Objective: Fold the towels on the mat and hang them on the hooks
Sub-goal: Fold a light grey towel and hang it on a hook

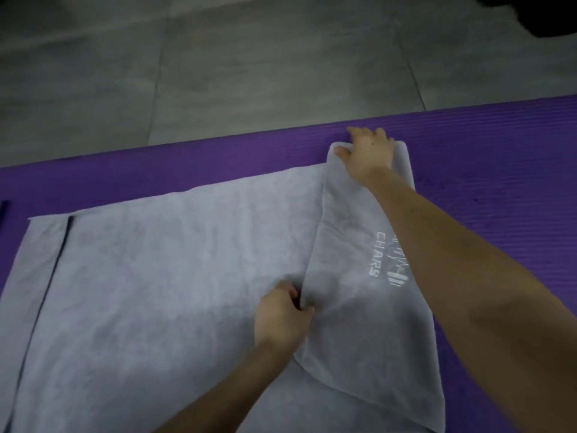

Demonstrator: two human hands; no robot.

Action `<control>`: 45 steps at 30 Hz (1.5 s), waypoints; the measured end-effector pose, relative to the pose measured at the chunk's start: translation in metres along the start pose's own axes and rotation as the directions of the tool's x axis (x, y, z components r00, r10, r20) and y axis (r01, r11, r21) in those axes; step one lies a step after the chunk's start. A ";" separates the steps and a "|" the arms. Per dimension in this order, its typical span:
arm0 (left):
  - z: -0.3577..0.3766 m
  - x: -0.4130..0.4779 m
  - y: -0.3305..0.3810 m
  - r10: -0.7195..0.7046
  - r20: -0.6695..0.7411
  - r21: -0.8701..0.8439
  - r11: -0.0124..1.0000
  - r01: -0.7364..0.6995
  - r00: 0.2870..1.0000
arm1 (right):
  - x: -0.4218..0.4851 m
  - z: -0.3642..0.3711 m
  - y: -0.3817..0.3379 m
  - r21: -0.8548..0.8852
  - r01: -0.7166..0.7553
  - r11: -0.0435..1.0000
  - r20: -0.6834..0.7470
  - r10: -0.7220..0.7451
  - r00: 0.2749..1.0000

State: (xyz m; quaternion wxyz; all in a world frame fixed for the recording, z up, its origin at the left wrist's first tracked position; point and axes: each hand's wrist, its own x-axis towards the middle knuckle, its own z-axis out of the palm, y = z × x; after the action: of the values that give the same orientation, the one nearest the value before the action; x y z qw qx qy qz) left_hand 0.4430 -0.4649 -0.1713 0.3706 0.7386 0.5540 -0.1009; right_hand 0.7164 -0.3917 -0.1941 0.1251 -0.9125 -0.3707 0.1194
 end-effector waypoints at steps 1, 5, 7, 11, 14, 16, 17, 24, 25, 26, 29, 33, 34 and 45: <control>0.000 0.002 -0.001 -0.004 0.013 -0.004 1.000 0.004 1.000 | 0.004 0.002 0.001 -0.007 -0.002 1.000 -0.019 0.002 1.000; 0.000 0.004 -0.004 -0.023 0.074 -0.147 0.989 0.034 0.997 | 0.006 0.005 0.004 -0.068 0.014 0.998 -0.051 -0.017 0.999; -0.004 0.001 -0.005 -0.018 0.108 -0.248 0.968 0.044 0.994 | -0.001 0.005 0.004 -0.037 0.015 0.999 -0.089 -0.018 0.996; -0.018 -0.010 -0.006 0.000 0.172 -0.417 0.906 0.072 0.985 | -0.021 -0.014 0.001 0.081 0.009 0.997 -0.226 0.009 0.974; -0.041 -0.020 -0.008 0.034 0.189 -0.494 0.867 0.065 0.981 | -0.042 -0.034 -0.013 0.124 0.078 0.989 -0.280 -0.041 0.959; -0.064 -0.027 -0.013 0.036 0.184 -0.528 0.847 0.067 0.982 | -0.057 -0.049 -0.029 0.133 0.114 0.984 -0.284 -0.073 0.956; -0.079 -0.031 -0.017 0.038 0.173 -0.527 0.848 0.060 0.984 | -0.065 -0.056 -0.038 0.156 0.132 0.979 -0.279 -0.084 0.957; -0.195 -0.084 -0.074 0.025 0.184 -0.439 0.897 0.059 0.983 | -0.110 -0.107 -0.128 0.455 0.223 0.862 -0.106 -0.196 0.975; -0.212 -0.090 -0.086 0.022 0.179 -0.437 0.897 0.060 0.984 | -0.115 -0.112 -0.144 0.498 0.226 0.837 -0.081 -0.214 0.973; -0.229 -0.096 -0.100 0.019 0.169 -0.441 0.895 0.058 0.986 | -0.119 -0.117 -0.162 0.535 0.231 0.813 -0.059 -0.237 0.970; -0.269 -0.106 -0.145 0.010 0.116 -0.469 0.882 0.046 0.993 | -0.130 -0.125 -0.214 0.627 0.191 0.755 0.037 -0.274 0.961; -0.302 -0.110 -0.220 -0.028 -0.025 -0.523 0.852 0.011 0.999 | -0.148 -0.121 -0.296 0.654 0.106 0.749 0.189 -0.297 0.936; -0.307 -0.111 -0.238 -0.055 -0.046 -0.566 0.824 0.019 0.997 | -0.150 -0.117 -0.317 0.652 0.098 0.752 0.199 -0.294 0.935; -0.309 -0.090 -0.395 -0.222 -0.129 -0.757 0.651 0.049 0.966 | -0.151 0.015 -0.514 0.768 -0.015 0.640 0.145 -0.151 0.978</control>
State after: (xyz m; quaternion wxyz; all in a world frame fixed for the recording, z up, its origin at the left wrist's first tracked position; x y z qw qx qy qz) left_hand -0.0238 -0.2843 -0.0753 0.5718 0.4835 0.6359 0.1866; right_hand 0.2742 -0.1390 -0.0263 0.4664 -0.7428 -0.3301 0.3489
